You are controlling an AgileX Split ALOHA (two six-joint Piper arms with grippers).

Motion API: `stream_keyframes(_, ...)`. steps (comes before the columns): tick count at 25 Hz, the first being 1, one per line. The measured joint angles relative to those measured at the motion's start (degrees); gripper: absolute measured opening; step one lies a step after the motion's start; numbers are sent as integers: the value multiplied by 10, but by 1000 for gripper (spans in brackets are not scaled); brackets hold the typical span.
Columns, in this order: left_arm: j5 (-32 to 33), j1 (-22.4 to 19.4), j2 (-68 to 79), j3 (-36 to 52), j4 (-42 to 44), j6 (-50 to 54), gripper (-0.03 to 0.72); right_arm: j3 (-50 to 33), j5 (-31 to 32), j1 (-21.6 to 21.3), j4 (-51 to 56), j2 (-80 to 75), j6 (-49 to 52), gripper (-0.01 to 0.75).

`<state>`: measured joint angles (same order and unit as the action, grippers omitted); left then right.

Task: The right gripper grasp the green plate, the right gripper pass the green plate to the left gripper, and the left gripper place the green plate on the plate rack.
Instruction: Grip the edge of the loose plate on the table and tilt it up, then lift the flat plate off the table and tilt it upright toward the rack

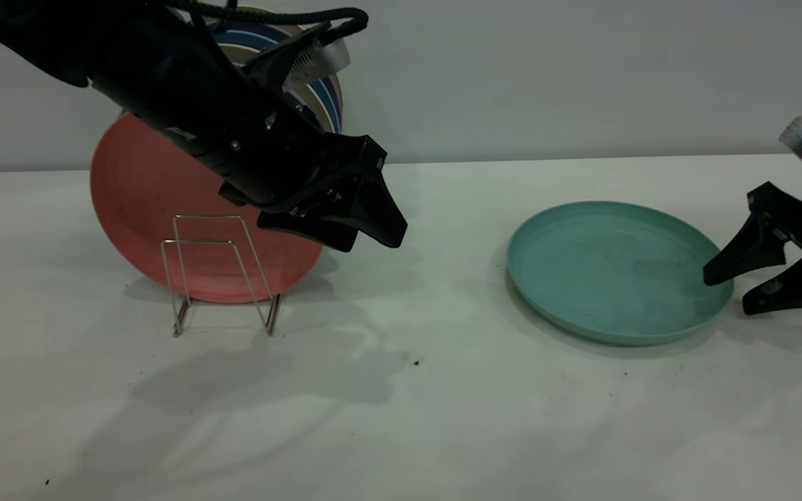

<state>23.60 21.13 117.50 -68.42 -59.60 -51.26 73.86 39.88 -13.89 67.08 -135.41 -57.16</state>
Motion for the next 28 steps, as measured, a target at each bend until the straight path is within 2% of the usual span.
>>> stream_keyframes(4,0,0,0,0,-2,0,538,21,3,2,7,-21,-2,519)
stream_keyframes(9,-2,0,0,0,-2,0,538,45,6,12,11,-38,-2,422)
stream_keyframes(12,-3,0,0,0,-2,0,538,55,-3,22,17,-45,-2,319)
stream_keyframes(16,-4,0,0,0,-2,0,538,58,-19,33,21,-50,-1,104)
stream_keyframes(18,-5,0,0,0,-2,0,538,61,-21,35,23,-51,-3,36)
stream_keyframes(21,-6,0,0,0,-10,0,538,78,-6,36,24,-55,-18,13)
stream_keyframes(28,-24,0,2,0,-67,-1,538,144,114,39,23,-56,-40,13)
